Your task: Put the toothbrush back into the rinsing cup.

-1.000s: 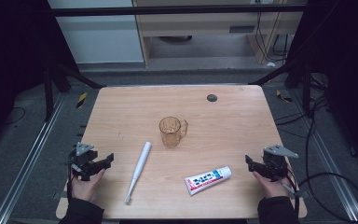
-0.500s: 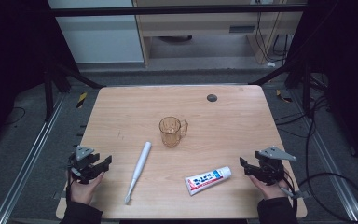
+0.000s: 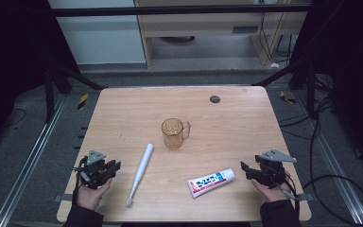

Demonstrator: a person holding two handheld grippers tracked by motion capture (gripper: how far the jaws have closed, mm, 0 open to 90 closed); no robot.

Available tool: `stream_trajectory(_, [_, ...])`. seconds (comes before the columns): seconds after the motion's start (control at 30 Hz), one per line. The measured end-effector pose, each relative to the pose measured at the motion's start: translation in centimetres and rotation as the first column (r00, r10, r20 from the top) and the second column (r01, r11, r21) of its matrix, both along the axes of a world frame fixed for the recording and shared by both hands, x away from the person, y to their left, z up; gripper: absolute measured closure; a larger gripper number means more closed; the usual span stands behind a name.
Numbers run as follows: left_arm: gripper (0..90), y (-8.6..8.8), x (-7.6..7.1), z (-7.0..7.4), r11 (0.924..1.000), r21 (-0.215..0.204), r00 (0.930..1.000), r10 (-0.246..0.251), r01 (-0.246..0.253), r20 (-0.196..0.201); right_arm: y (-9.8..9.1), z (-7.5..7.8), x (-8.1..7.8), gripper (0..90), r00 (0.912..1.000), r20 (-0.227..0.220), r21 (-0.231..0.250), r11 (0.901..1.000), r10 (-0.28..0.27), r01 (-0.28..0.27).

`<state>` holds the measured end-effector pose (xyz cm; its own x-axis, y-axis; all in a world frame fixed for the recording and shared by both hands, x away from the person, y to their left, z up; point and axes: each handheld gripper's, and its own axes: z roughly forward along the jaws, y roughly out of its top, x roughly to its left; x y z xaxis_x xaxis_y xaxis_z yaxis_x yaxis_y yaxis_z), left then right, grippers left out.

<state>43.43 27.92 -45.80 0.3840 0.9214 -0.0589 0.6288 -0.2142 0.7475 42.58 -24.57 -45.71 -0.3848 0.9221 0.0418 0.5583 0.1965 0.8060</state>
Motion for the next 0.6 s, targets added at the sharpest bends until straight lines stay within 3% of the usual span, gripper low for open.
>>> stream_trajectory(0.37, [87.6,-1.3,-0.7,-0.5,0.9960,-0.002,0.9940,-0.090,0.090,-0.063,-0.1,-0.3,0.1,37.5,0.9999,-0.016,-0.006,1.0000,0.005,-0.005])
stream_trajectory(0.6, [89.4,-2.2,-1.6,-1.0,0.9870,0.007,0.9807,-0.159,0.160,-0.114,-0.2,-0.5,0.2,37.4,0.9998,-0.021,-0.010,1.0000,0.002,-0.002])
